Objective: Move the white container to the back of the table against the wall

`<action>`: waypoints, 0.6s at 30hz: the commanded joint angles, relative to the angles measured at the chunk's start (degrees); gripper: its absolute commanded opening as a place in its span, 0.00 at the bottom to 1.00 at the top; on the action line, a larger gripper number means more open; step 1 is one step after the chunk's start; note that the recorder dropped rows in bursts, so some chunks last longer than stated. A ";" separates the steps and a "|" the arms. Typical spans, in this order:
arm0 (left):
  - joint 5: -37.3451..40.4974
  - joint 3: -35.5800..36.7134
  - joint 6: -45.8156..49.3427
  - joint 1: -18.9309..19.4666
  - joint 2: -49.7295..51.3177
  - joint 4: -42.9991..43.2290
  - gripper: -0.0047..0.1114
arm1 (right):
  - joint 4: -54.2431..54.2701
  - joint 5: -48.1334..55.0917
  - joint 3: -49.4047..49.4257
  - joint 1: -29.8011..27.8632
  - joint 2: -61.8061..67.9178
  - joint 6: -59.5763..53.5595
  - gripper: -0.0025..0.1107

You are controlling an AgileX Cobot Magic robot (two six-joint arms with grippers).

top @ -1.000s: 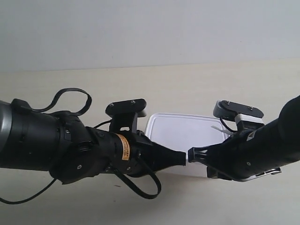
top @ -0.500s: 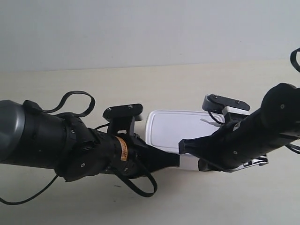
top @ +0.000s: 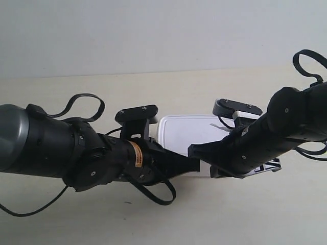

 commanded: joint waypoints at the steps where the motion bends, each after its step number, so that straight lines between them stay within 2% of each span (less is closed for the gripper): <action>1: 1.31 -2.20 0.25 0.46 0.82 1.03 0.04 | -2.20 0.25 -2.00 0.11 0.15 1.60 0.02; 18: 4.26 -8.17 0.25 0.46 5.78 1.03 0.04 | -13.68 2.33 -3.90 -0.58 0.15 12.08 0.02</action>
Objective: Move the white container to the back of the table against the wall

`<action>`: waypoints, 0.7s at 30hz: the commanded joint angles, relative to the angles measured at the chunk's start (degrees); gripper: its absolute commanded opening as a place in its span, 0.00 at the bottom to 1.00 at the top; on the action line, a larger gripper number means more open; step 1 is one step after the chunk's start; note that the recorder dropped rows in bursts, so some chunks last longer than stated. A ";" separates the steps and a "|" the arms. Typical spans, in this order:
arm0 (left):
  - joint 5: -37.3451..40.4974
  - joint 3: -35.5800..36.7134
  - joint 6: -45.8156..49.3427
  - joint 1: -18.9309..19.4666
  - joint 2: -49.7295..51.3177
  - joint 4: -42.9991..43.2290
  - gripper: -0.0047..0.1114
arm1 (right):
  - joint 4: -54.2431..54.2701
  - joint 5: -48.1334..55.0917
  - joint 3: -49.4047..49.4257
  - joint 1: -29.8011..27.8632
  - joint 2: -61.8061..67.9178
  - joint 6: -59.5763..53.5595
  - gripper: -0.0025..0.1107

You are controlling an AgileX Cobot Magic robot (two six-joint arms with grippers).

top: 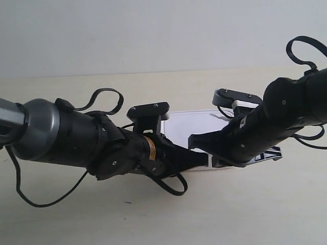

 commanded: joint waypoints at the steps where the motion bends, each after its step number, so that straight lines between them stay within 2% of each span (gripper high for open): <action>1: 1.33 -1.78 0.25 0.13 0.72 0.35 0.04 | -3.12 0.10 -0.36 -0.68 0.13 2.74 0.02; 12: 1.48 -2.23 0.25 1.96 0.84 0.35 0.04 | -4.52 0.74 -0.36 -4.28 0.52 3.78 0.02; 21: 0.54 -2.48 0.02 3.47 0.94 0.35 0.04 | -5.70 3.77 -7.19 -4.28 7.86 4.00 0.02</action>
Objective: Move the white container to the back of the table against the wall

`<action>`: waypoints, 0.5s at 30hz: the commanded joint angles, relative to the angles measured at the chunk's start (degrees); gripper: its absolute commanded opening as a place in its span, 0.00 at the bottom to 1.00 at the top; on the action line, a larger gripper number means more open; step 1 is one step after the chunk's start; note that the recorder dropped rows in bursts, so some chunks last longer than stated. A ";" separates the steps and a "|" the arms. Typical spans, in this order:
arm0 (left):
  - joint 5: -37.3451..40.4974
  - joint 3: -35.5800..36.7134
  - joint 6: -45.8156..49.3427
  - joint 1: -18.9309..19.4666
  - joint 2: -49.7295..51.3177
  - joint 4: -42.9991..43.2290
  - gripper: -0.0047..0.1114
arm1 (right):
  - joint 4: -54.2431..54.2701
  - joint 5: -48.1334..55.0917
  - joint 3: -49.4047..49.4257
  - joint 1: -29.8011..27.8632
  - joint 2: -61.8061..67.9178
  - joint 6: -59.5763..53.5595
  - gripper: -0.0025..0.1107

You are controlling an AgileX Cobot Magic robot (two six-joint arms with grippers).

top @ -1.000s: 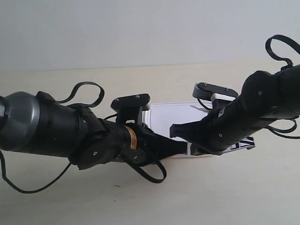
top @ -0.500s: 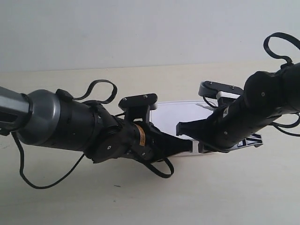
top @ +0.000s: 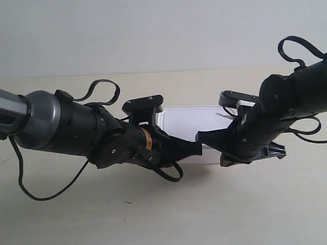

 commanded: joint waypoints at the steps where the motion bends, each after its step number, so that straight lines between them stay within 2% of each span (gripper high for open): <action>1: -0.94 -0.40 0.02 1.34 -0.04 0.27 0.04 | -1.99 0.15 -2.73 -0.32 1.88 0.49 0.02; 8: 0.35 -2.39 0.24 2.00 0.19 0.86 0.04 | -4.13 1.83 -6.37 -0.32 3.21 2.27 0.02; 15: 4.22 -7.31 1.17 2.00 3.75 1.08 0.04 | -5.79 4.42 -9.21 -0.32 3.58 2.58 0.02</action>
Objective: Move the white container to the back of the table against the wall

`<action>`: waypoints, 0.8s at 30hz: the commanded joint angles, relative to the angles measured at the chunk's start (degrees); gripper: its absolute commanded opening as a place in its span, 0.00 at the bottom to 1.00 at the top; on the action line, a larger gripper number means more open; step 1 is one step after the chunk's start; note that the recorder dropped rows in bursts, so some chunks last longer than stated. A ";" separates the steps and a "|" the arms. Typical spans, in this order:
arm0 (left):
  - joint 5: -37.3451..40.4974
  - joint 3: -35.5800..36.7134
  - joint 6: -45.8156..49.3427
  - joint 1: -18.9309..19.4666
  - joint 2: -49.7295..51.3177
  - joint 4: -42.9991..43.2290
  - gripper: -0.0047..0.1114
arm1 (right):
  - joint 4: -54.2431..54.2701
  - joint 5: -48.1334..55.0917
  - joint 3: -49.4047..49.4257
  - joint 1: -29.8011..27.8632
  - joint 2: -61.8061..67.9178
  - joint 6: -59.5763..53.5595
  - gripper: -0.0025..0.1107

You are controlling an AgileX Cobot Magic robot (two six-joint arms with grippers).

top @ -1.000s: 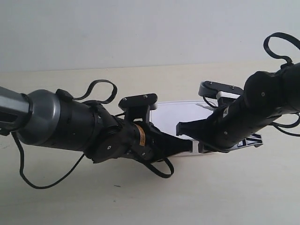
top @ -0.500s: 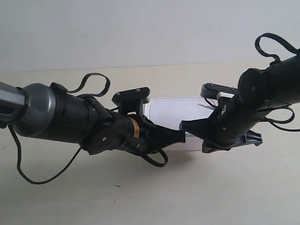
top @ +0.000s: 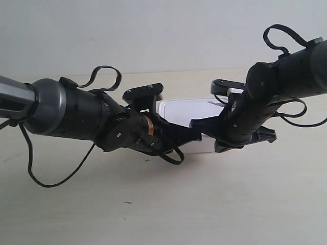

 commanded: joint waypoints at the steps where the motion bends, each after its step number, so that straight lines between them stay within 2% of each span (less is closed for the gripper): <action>1: 1.42 -2.14 0.75 0.10 2.11 0.57 0.04 | -1.05 1.23 -1.63 -0.32 0.09 0.41 0.02; 13: 3.35 -5.76 1.13 0.10 3.12 0.57 0.04 | -1.86 1.36 -1.98 -3.46 0.09 0.83 0.02; 24: 5.59 -9.46 1.13 0.67 6.25 0.42 0.04 | -2.11 0.62 -2.42 -3.71 0.09 0.83 0.02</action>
